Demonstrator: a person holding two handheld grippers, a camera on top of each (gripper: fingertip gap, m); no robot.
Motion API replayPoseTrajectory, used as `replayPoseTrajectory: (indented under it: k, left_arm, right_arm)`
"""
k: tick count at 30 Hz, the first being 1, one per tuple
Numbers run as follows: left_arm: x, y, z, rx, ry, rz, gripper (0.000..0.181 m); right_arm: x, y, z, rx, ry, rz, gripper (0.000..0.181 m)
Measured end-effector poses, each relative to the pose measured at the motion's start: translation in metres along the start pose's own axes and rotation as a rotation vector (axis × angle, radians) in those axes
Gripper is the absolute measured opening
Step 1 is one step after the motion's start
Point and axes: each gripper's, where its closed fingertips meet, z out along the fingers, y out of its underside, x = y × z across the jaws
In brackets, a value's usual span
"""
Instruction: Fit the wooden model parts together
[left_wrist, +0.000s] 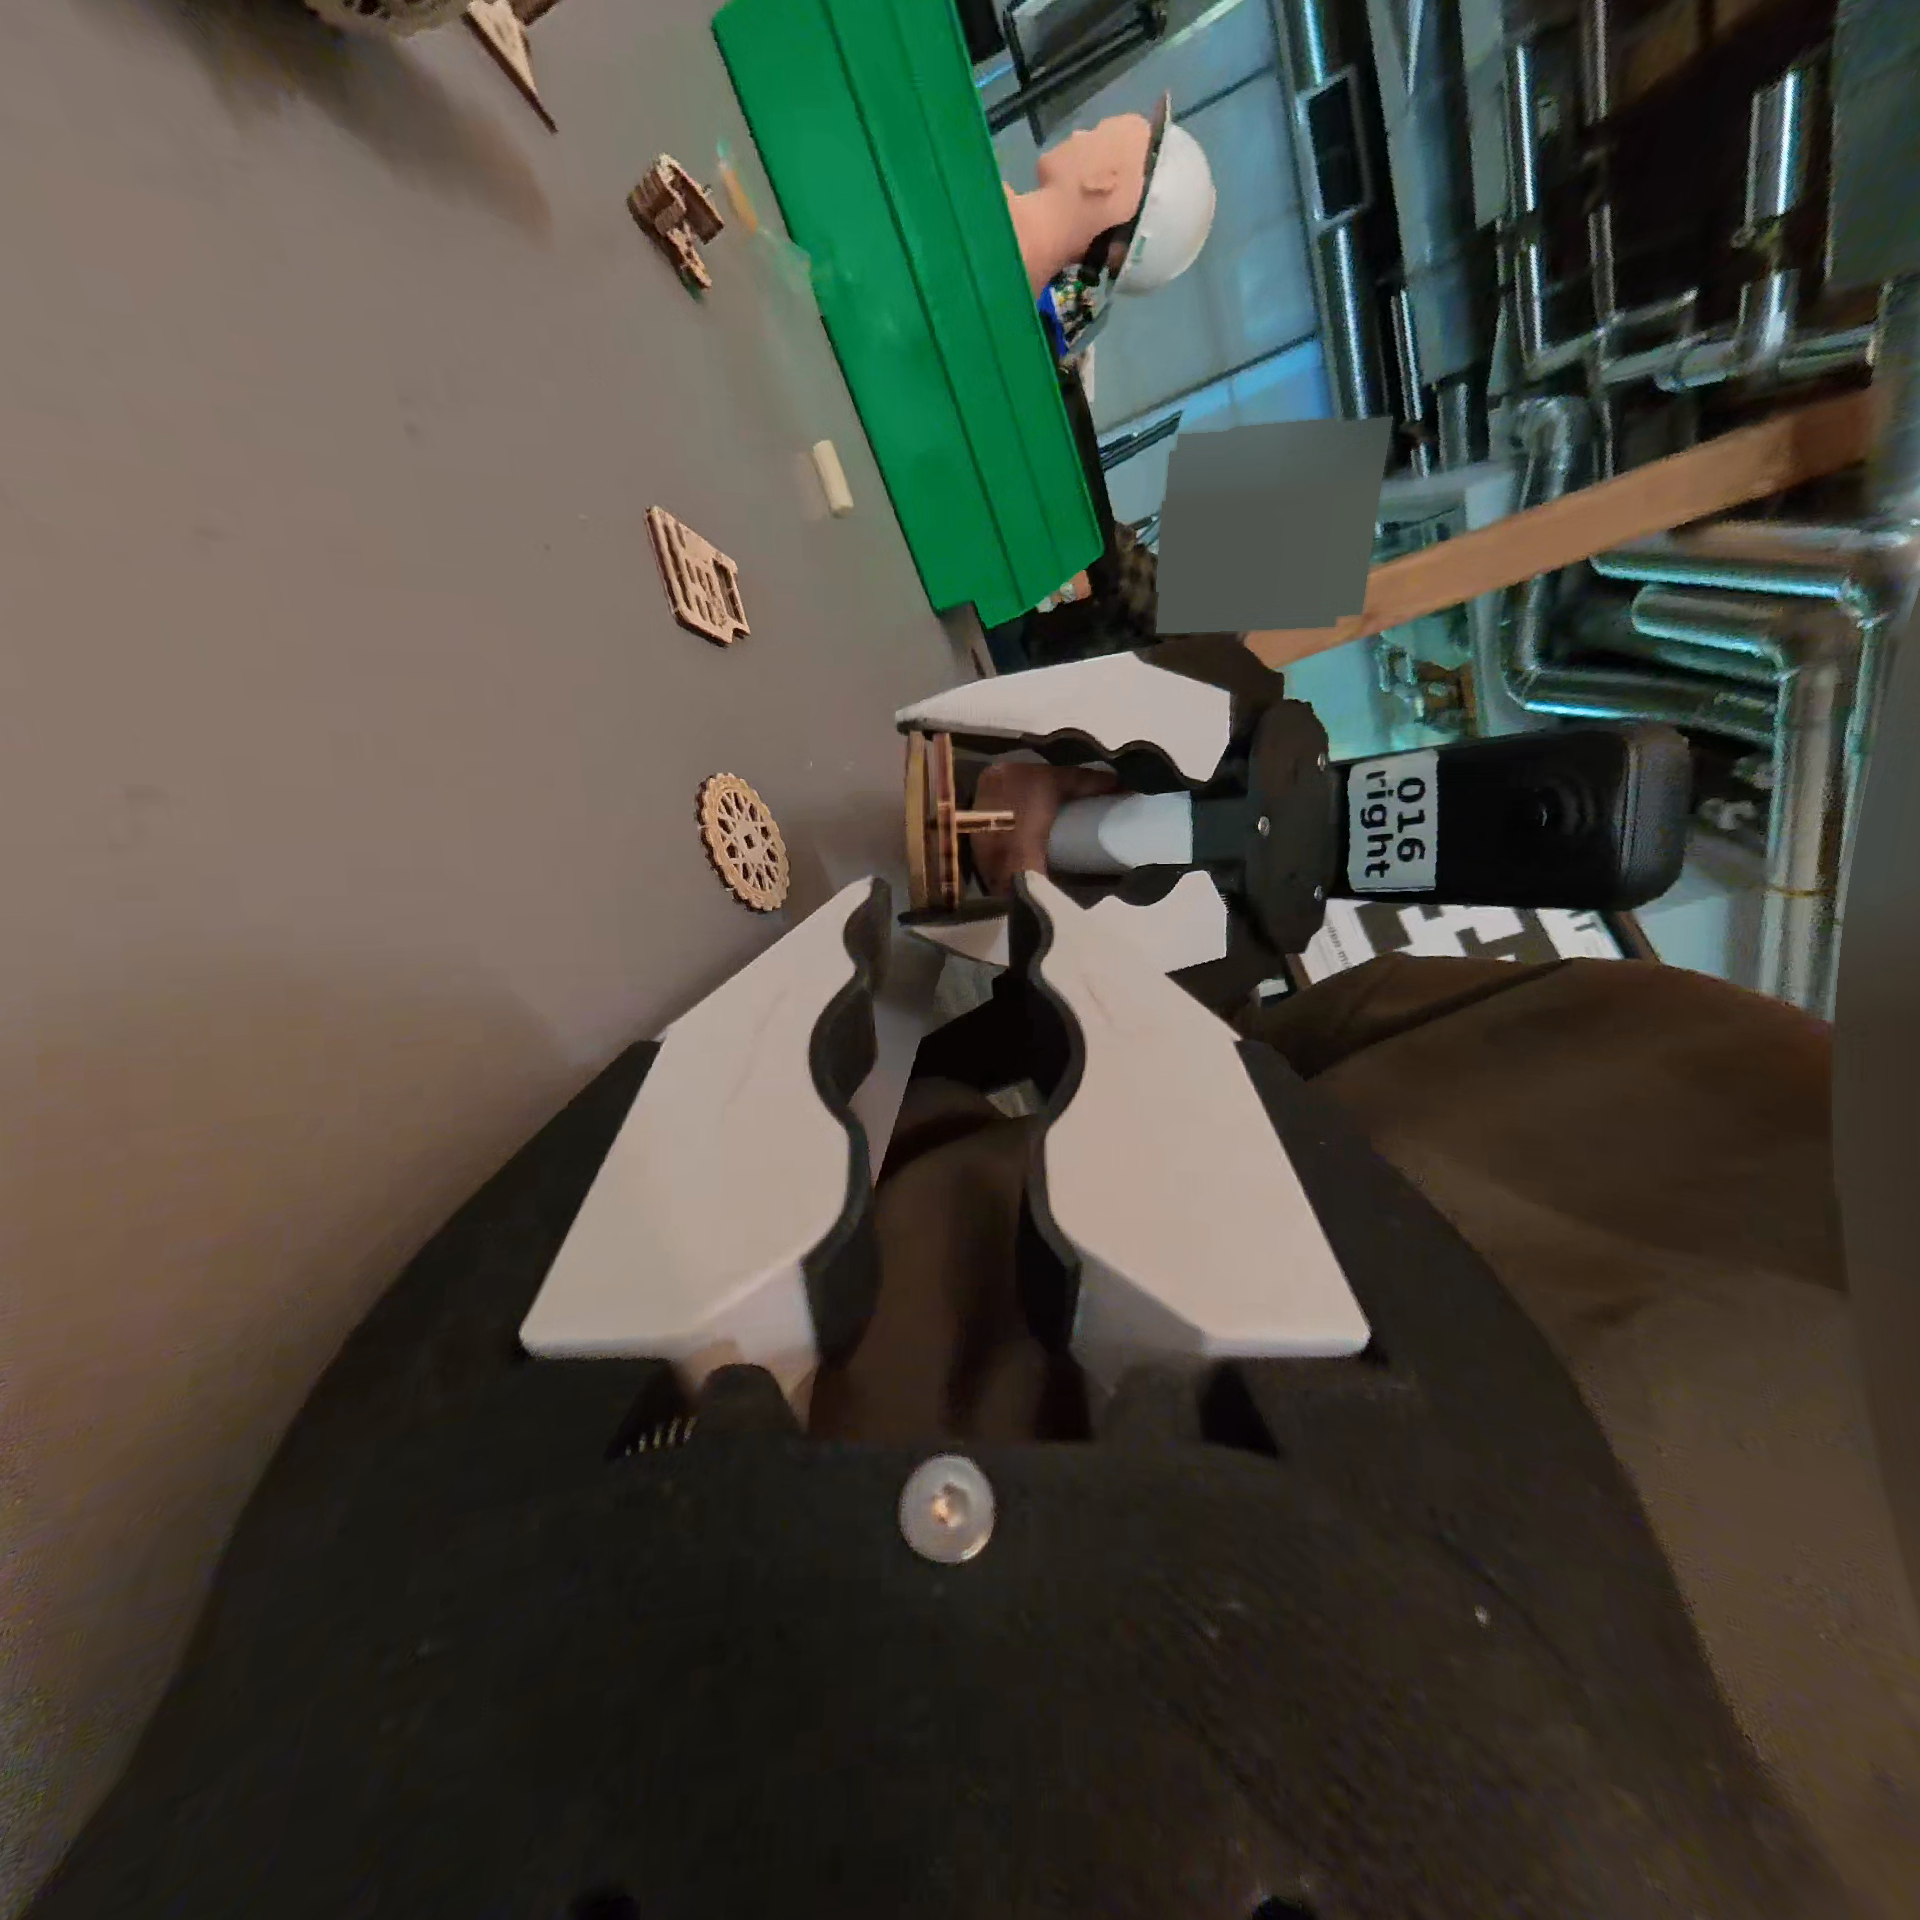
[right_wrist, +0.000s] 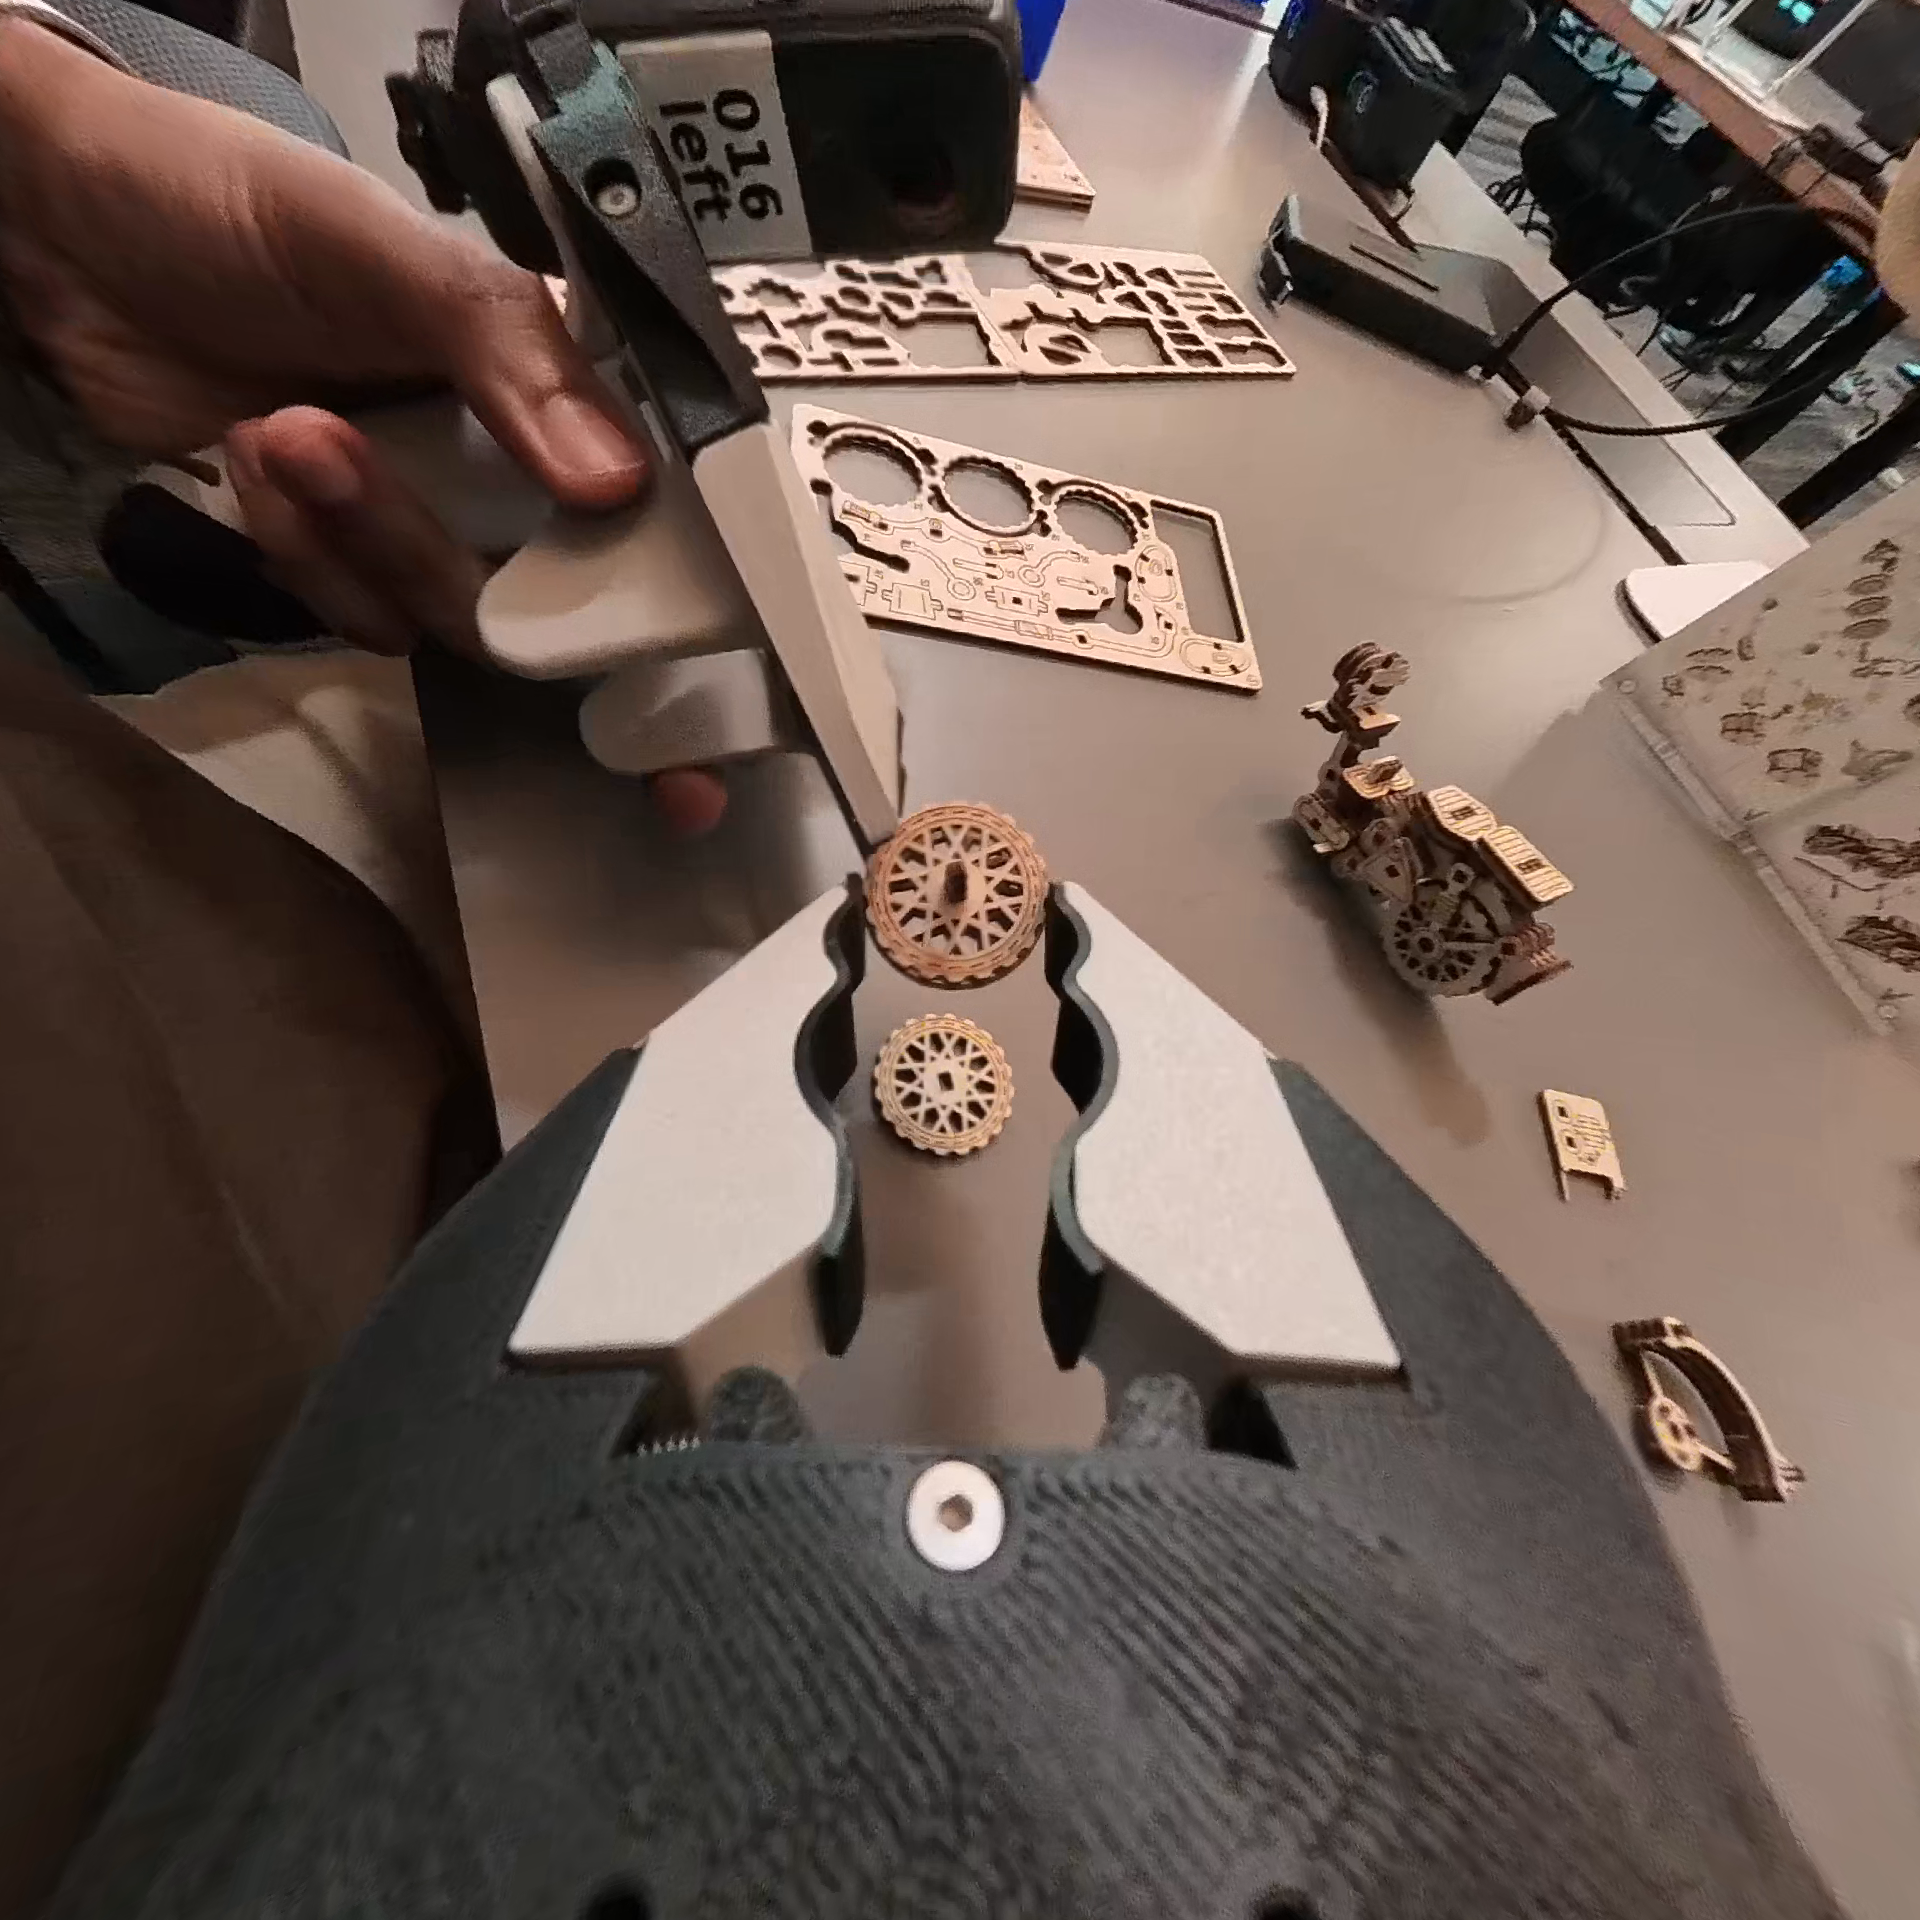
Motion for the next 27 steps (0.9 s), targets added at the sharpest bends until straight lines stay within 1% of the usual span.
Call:
replayPoseTrajectory:
  k: [3, 6, 10, 12, 13, 14, 16, 19, 22, 25, 27]
  left_arm:
    - [-0.003, 0.001, 0.001, -0.008, -0.044, 0.054, 0.016]
    - [-0.003, 0.002, 0.002, -0.011, -0.054, 0.078, 0.005]
    - [-0.003, 0.002, 0.000, -0.007, -0.070, 0.113, 0.003]
    - [0.001, -0.001, -0.002, 0.010, -0.045, 0.125, 0.003]
    - [0.006, -0.003, -0.003, 0.022, -0.024, 0.129, 0.003]
    - [0.009, -0.006, -0.005, 0.035, -0.010, 0.141, 0.003]
    - [0.015, -0.008, -0.008, 0.051, 0.015, 0.184, 0.003]
    - [0.023, -0.013, -0.013, 0.073, 0.030, 0.293, 0.003]
    - [0.037, -0.012, -0.016, 0.080, 0.035, 0.466, 0.003]
    - [0.048, -0.003, -0.015, 0.058, 0.027, 0.644, 0.003]
    - [0.049, 0.001, -0.013, 0.050, 0.004, 0.714, 0.003]
  right_arm:
    - [-0.003, -0.001, 0.000, 0.007, -0.013, -0.012, 0.034]
    - [-0.006, -0.002, 0.001, 0.003, -0.013, -0.035, 0.034]
    - [-0.006, -0.003, 0.002, 0.018, -0.010, -0.023, 0.034]
    - [-0.004, -0.006, 0.001, 0.046, -0.019, 0.033, 0.035]
    - [-0.002, -0.007, 0.000, 0.064, -0.029, 0.074, 0.039]
    - [0.000, -0.009, -0.003, 0.088, -0.048, 0.126, 0.045]
    - [0.003, -0.017, -0.010, 0.161, -0.123, 0.266, 0.049]
    - [0.006, -0.029, -0.023, 0.272, -0.268, 0.483, 0.051]
    - [0.000, -0.034, -0.028, 0.316, -0.397, 0.611, 0.051]
    - [-0.007, -0.043, -0.033, 0.352, -0.454, 0.622, 0.049]
    - [-0.011, -0.045, -0.035, 0.354, -0.462, 0.587, 0.041]
